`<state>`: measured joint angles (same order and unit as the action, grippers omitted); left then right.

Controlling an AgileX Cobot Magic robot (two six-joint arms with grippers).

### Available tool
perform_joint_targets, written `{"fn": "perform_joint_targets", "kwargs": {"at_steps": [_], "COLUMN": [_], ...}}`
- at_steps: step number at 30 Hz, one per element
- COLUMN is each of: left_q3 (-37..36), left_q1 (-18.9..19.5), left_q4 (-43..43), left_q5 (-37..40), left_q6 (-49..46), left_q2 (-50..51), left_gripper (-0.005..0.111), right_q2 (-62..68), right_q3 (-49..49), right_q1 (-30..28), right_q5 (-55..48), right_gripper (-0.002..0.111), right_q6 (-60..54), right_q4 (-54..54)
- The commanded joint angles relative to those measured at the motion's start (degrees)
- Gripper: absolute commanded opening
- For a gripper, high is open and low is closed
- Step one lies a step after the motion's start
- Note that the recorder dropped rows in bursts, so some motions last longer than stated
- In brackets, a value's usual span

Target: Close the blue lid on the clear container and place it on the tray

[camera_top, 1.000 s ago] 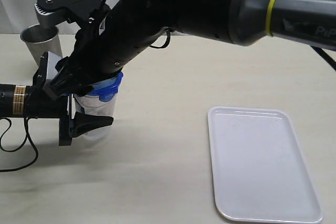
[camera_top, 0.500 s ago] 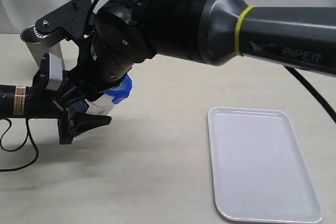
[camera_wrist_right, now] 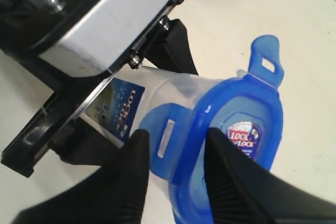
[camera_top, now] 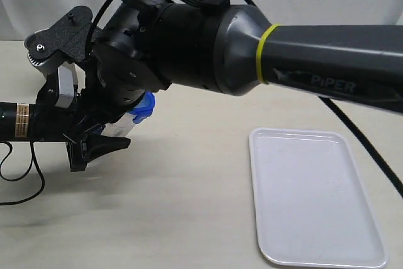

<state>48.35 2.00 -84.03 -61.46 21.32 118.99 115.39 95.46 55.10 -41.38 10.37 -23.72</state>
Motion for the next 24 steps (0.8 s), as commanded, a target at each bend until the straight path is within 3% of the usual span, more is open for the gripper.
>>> {"fn": "perform_joint_targets", "kwargs": {"at_steps": [1, 6, 9, 13, 18, 24], "left_q3": [-0.18, -0.18, -0.18, -0.18, -0.18, -0.18], "left_q1": [-0.72, -0.72, -0.72, -0.72, -0.72, -0.72], "left_q4": [-0.93, -0.93, -1.19, -0.33, -0.57, -2.4], "left_q5": [-8.51, -8.51, -8.51, -8.51, -8.51, -8.51], "left_q6": [-0.14, -0.14, -1.63, -9.1, -22.55, -26.28], "left_q2": [-0.71, -0.71, -0.71, -0.71, -0.71, -0.71], "left_gripper": [0.0, 0.0, 0.0, 0.0, 0.0, 0.0], "right_q2": [3.73, 3.85, 1.61, -4.41, -10.96, -12.13], "right_q3": [-0.85, -0.85, -0.85, -0.85, -0.85, -0.85], "right_q1": [1.06, 1.72, 1.72, 1.72, 1.55, -4.92], "right_q5": [-2.88, -2.66, -1.98, -2.52, -4.53, -5.19], "right_gripper": [0.03, 0.03, 0.034, 0.05, 0.053, 0.053], "right_q6": [0.0, -1.16, -8.82, -26.21, -47.09, -51.15], "right_q4": [-2.7, -3.71, -2.39, 5.88, 11.39, 14.2]}}
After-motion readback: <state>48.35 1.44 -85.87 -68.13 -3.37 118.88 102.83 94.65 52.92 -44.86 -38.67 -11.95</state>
